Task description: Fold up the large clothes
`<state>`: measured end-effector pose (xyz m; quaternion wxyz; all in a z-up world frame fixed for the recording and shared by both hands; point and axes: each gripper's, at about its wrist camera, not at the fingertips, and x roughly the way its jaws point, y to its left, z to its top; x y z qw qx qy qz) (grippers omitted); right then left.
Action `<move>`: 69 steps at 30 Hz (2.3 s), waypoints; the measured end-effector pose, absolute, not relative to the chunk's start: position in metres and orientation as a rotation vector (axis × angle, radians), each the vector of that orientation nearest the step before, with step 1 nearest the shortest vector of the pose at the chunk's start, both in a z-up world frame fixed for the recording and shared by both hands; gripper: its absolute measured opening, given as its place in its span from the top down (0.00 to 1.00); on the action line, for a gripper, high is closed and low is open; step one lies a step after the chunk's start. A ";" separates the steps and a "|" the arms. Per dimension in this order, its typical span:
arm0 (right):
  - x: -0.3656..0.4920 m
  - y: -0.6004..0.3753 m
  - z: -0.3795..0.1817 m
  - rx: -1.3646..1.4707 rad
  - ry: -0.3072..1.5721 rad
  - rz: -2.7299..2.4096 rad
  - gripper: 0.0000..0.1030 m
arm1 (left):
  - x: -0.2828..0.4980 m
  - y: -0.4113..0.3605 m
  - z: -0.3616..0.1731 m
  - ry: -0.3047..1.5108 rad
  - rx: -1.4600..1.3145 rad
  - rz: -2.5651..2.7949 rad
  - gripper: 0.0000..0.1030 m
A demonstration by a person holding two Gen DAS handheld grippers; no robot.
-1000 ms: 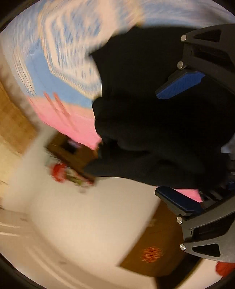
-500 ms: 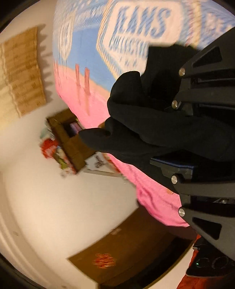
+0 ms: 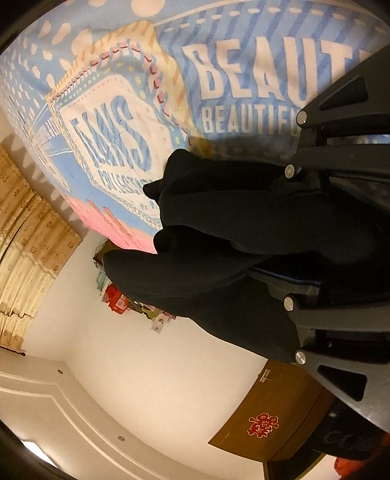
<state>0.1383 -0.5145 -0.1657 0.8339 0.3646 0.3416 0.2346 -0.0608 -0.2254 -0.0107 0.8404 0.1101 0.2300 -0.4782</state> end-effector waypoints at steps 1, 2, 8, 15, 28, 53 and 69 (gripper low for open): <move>0.137 -0.515 -0.165 0.772 0.723 0.494 0.62 | -0.053 -0.202 0.004 0.485 0.169 -0.981 0.62; 0.137 -0.515 -0.164 0.777 0.721 0.490 0.62 | -0.046 -0.188 0.009 0.487 0.135 -0.960 0.59; 0.102 -0.519 -0.158 0.819 0.723 0.412 0.32 | 0.050 -0.146 0.032 0.499 0.101 -0.568 0.45; 0.066 -0.511 -0.083 0.471 0.669 0.154 0.37 | 0.111 -0.189 -0.017 0.635 0.108 -0.495 0.54; 0.233 -0.463 -0.119 0.396 0.840 0.204 0.50 | 0.084 -0.217 -0.018 0.579 0.368 -0.612 1.00; 0.112 -0.469 -0.076 0.513 0.592 0.142 0.47 | 0.094 -0.215 -0.017 0.634 0.341 -0.541 0.78; 0.103 -0.484 -0.112 0.692 0.706 0.073 0.24 | 0.099 -0.130 0.033 0.675 0.111 -0.529 0.00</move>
